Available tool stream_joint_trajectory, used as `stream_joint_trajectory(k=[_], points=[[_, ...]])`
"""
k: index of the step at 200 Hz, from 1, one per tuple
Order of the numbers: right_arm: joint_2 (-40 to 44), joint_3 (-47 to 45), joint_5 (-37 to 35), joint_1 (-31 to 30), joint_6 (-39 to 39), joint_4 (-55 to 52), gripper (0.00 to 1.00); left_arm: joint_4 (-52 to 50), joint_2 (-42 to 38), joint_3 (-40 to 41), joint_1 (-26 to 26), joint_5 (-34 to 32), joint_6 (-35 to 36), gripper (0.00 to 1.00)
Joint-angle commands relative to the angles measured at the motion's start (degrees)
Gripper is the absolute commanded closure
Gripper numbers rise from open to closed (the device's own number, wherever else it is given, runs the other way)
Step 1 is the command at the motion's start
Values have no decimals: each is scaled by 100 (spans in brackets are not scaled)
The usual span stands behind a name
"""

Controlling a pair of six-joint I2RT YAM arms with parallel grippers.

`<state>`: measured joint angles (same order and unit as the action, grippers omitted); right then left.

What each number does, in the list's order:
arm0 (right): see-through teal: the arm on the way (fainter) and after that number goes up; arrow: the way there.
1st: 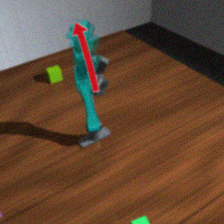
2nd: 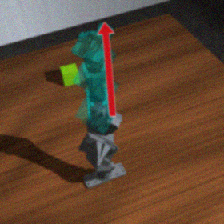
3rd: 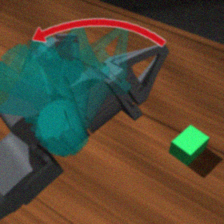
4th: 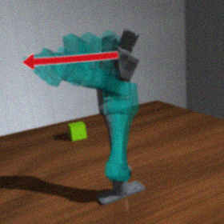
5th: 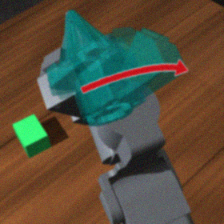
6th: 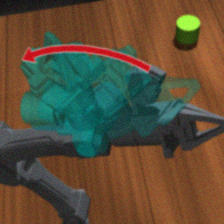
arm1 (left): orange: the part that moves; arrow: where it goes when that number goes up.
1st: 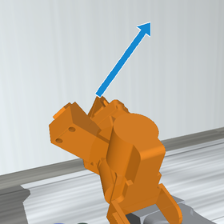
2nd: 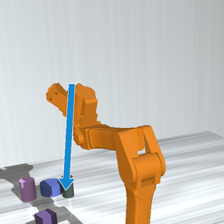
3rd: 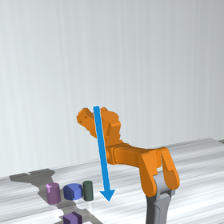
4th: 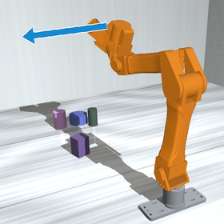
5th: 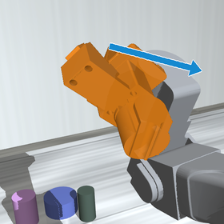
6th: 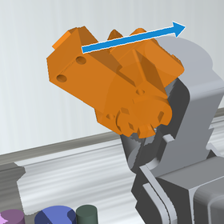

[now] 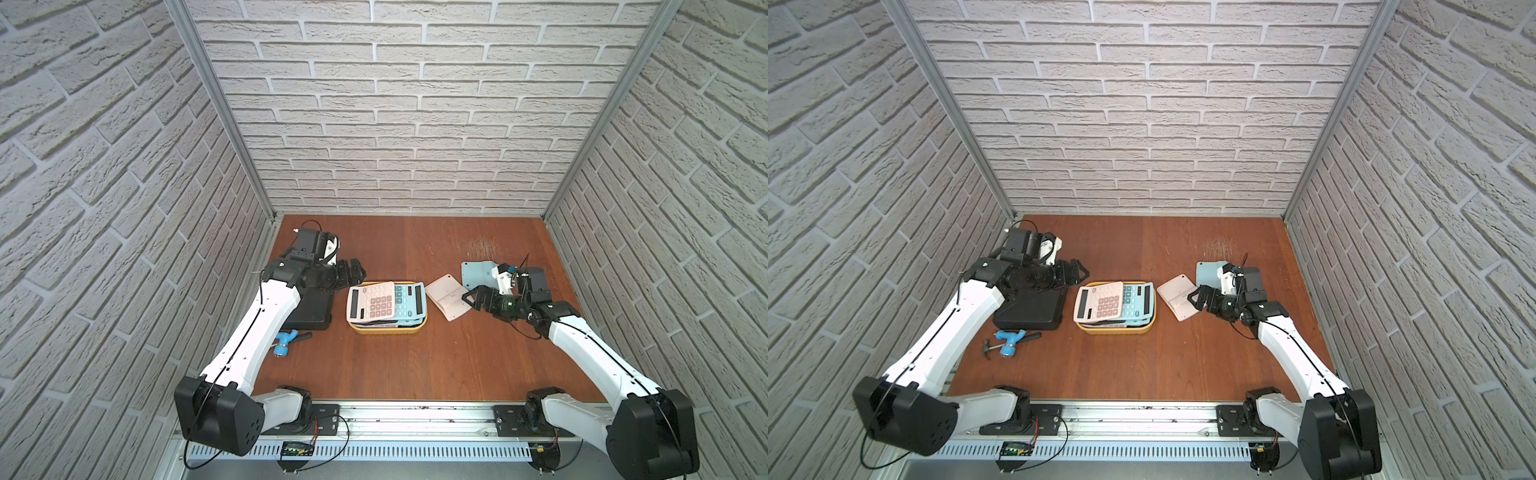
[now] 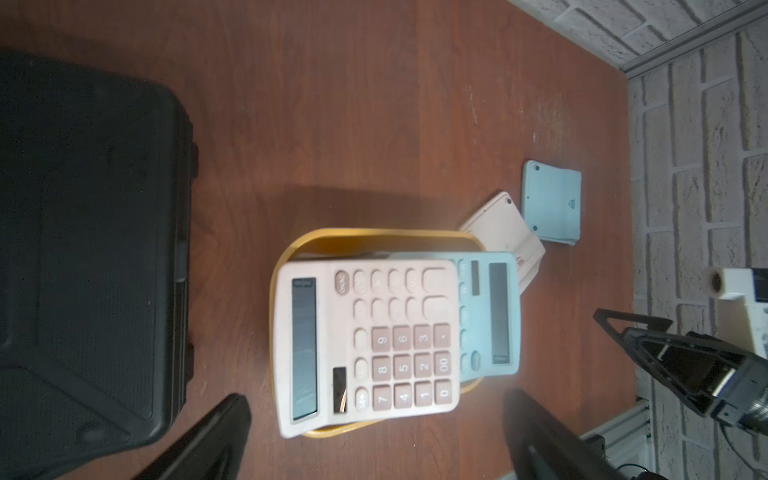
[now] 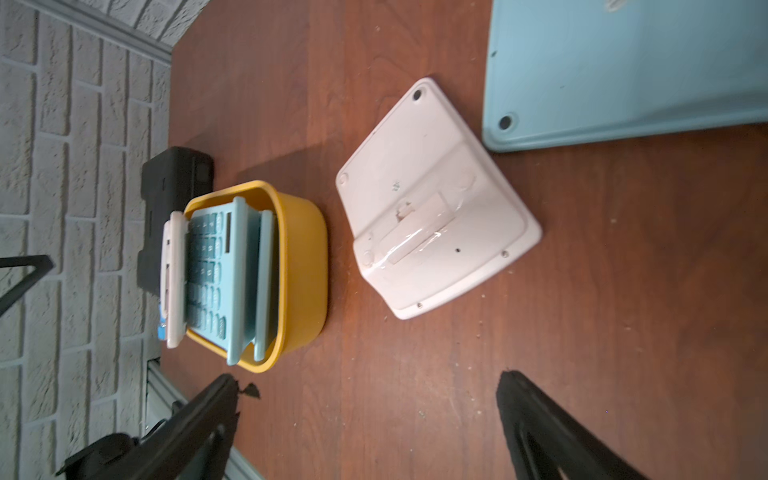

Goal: Put the calculator in the storage box
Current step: Place the calculator in the storage box, then pick up the calculator at the center of the board.

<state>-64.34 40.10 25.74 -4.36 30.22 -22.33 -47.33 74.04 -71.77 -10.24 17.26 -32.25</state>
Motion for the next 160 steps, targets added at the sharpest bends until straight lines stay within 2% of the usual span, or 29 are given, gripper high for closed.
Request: stream_joint_trajectory(k=[1,37,94,116,160], points=[[-157,160,-329,179,94,337,0,56,676,-639,-308,-131,311,2],[-801,260,336,527,136,884,2,-220,2337,-2536,-823,65,540,2],[-2382,954,873,570,-106,1308,12,-1182,4867,-5689,-1600,379,631,2],[-2914,1154,948,557,-151,1352,13,-1227,5254,-6051,-1741,392,555,2],[-3812,1432,1220,367,-260,1310,15,-1015,5223,-5595,-1834,331,485,2]])
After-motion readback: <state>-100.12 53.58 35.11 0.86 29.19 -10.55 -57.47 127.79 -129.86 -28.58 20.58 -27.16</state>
